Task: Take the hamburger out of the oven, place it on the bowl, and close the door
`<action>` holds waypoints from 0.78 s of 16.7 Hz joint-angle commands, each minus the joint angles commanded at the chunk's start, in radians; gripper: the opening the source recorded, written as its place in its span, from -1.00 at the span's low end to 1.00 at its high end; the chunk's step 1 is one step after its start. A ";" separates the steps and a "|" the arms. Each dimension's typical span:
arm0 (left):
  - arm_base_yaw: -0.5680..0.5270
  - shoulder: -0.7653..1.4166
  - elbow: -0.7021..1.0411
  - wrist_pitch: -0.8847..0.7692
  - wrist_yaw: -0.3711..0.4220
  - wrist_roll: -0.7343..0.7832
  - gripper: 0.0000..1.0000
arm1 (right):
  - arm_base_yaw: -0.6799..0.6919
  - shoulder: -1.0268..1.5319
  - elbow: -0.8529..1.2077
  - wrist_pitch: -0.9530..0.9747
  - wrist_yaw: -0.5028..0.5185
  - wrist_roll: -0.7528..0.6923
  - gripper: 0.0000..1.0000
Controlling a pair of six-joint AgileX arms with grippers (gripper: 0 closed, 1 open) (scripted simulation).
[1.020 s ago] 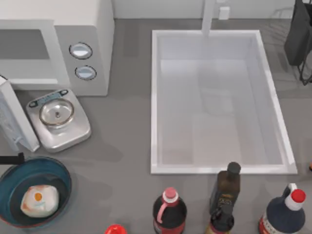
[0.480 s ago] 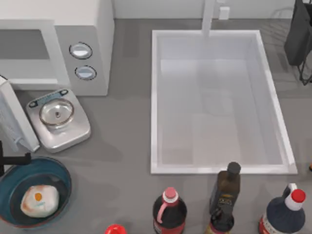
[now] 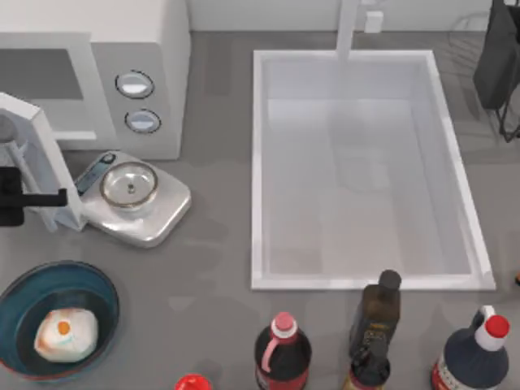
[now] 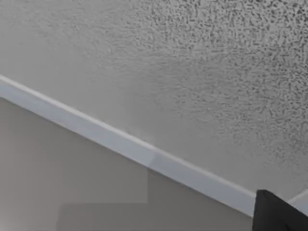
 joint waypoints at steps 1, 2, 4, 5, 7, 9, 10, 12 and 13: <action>0.001 0.049 0.030 0.015 0.002 -0.001 -1.00 | 0.000 0.000 0.000 0.000 0.000 0.000 1.00; 0.003 0.092 0.054 0.025 0.005 -0.002 -1.00 | 0.000 0.000 0.000 0.000 0.000 0.000 1.00; 0.010 0.152 0.084 0.034 0.012 -0.001 -1.00 | 0.000 0.000 0.000 0.000 0.000 0.000 1.00; 0.012 0.165 0.090 0.035 0.015 0.000 -1.00 | 0.000 0.000 0.000 0.000 0.000 0.000 1.00; 0.013 0.168 0.091 0.034 0.015 0.000 -1.00 | 0.000 0.000 0.000 0.000 0.000 0.000 1.00; 0.006 0.046 0.045 0.025 0.041 0.024 -1.00 | 0.000 0.000 0.000 0.000 0.000 0.000 1.00; 0.006 0.049 0.048 0.025 0.041 0.024 -1.00 | 0.000 0.000 0.000 0.000 0.000 0.000 1.00; 0.004 0.087 0.085 0.027 0.040 0.023 -1.00 | 0.000 0.000 0.000 0.000 0.000 0.000 1.00; 0.002 0.122 0.119 0.029 0.039 0.022 -1.00 | 0.000 0.000 0.000 0.000 0.000 0.000 1.00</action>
